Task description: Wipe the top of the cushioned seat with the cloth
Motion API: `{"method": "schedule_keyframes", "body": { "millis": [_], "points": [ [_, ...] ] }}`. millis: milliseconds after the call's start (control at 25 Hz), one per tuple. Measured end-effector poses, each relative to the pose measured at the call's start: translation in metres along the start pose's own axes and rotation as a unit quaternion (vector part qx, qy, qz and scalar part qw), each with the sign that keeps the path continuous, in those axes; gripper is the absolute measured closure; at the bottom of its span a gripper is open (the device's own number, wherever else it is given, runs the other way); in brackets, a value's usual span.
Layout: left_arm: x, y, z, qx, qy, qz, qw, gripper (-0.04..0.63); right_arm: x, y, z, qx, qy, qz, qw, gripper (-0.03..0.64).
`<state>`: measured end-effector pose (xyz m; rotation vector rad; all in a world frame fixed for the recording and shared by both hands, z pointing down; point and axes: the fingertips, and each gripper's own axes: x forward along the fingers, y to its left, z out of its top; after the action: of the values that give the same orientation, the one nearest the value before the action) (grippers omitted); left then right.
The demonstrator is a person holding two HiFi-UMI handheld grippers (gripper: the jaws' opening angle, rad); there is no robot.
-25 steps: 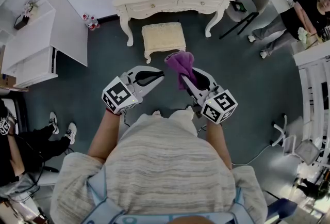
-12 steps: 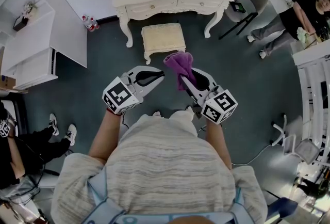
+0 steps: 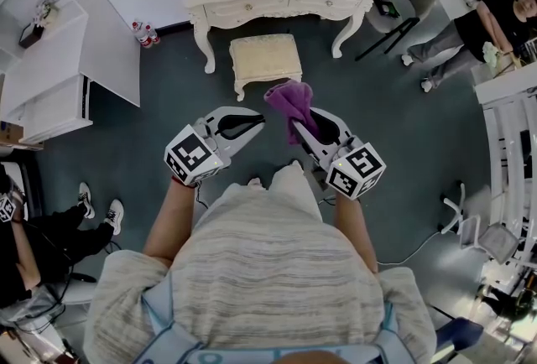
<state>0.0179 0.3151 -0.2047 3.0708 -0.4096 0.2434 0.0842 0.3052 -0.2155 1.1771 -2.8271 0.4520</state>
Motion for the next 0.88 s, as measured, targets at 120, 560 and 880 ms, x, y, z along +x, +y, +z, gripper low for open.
{"method": "schedule_keyframes", "body": {
  "millis": [120, 560, 880],
  "points": [
    [0.006, 0.001, 0.001, -0.003, 0.001, -0.004, 1.0, 0.571, -0.001, -0.007, 0.001, 0.001, 0.004, 0.0, 1.0, 0.503],
    [0.047, 0.041, -0.003, -0.008, 0.019, 0.0, 0.9998, 0.571, 0.019, -0.067, 0.006, 0.02, 0.006, 0.013, 1.0, 0.503],
    [0.089, 0.105, 0.01, -0.014, 0.017, 0.006, 0.9997, 0.571, 0.056, -0.134, 0.032, 0.02, 0.007, 0.023, 1.0, 0.503]
  ]
}}
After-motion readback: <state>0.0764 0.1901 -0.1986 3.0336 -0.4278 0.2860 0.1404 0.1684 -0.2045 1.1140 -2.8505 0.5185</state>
